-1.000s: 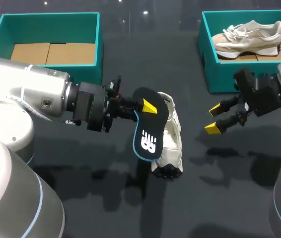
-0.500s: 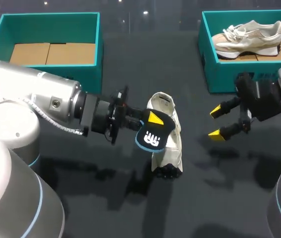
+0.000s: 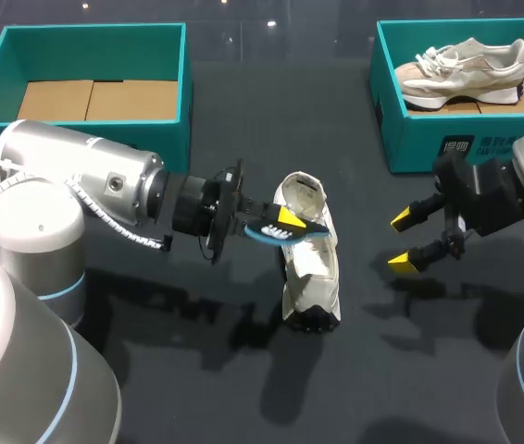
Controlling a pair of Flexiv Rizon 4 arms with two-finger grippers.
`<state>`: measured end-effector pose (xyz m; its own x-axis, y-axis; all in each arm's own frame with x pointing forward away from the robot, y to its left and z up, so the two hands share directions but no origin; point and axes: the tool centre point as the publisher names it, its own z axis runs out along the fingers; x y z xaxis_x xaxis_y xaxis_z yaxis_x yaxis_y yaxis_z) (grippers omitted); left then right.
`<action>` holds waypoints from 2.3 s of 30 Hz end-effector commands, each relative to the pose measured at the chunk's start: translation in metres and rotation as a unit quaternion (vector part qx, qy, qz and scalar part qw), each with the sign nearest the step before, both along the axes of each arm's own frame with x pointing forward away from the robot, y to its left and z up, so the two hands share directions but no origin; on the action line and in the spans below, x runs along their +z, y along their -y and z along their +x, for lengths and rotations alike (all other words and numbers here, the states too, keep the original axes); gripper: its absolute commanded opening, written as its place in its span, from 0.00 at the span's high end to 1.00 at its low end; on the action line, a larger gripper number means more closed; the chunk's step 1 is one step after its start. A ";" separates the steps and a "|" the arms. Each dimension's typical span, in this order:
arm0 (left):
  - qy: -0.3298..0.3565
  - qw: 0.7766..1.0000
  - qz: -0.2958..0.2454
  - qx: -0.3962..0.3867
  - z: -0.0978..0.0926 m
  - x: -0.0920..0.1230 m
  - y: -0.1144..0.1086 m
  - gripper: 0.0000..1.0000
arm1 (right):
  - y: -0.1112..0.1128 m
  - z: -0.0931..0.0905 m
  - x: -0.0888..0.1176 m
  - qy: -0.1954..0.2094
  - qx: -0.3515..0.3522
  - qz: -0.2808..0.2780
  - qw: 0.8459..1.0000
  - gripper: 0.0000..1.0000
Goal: Take the shoe out of the shoebox, open the shoe tongue, remove and reinsert the insole, then place the shoe into the shoebox
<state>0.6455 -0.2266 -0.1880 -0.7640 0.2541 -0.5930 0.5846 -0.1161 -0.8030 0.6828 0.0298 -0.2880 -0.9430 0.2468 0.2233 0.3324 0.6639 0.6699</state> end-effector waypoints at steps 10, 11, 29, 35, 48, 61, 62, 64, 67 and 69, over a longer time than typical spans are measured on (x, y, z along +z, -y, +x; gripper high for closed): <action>-0.154 0.984 -0.032 0.087 -0.007 -0.018 0.014 1.00 | -0.015 0.015 -0.018 0.017 -0.021 -0.068 0.997 0.00; -0.154 0.984 -0.032 0.087 -0.007 -0.018 0.014 1.00 | -0.015 0.015 -0.018 0.017 -0.021 -0.068 0.997 0.00; -0.143 0.979 -0.057 0.135 -0.005 -0.029 0.012 1.00 | -0.021 0.013 -0.037 0.046 -0.003 -0.070 0.996 0.00; -0.143 0.978 -0.057 0.143 -0.002 -0.032 0.013 1.00 | -0.024 0.015 -0.049 0.037 -0.007 -0.093 0.995 0.00; -0.136 0.978 -0.044 0.154 0.009 -0.035 0.011 1.00 | -0.032 0.022 -0.070 0.047 0.002 -0.116 0.992 0.00; -0.140 0.978 -0.036 0.152 0.012 -0.044 0.013 1.00 | -0.045 0.028 -0.069 0.066 0.022 -0.162 0.984 0.00; -0.144 0.977 -0.037 0.152 0.012 -0.045 0.013 1.00 | -0.046 0.027 -0.070 0.068 0.025 -0.163 0.984 0.00; -0.146 0.977 -0.037 0.152 0.012 -0.045 0.013 1.00 | -0.047 0.028 -0.072 0.074 0.032 -0.163 0.983 0.00; -0.148 0.977 -0.030 0.153 0.011 -0.046 0.013 1.00 | -0.047 0.028 -0.073 0.080 0.039 -0.167 0.982 0.00; -0.147 0.977 -0.025 0.152 0.009 -0.045 0.014 1.00 | -0.047 0.028 -0.073 0.084 0.046 -0.170 0.981 0.00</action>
<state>0.6558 -0.2375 -0.2347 -0.9387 -0.0398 -0.3425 0.3437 -0.0273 -0.9387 0.7103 0.0729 -0.3588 -0.9808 0.1941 -0.0166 0.1658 0.8763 0.4524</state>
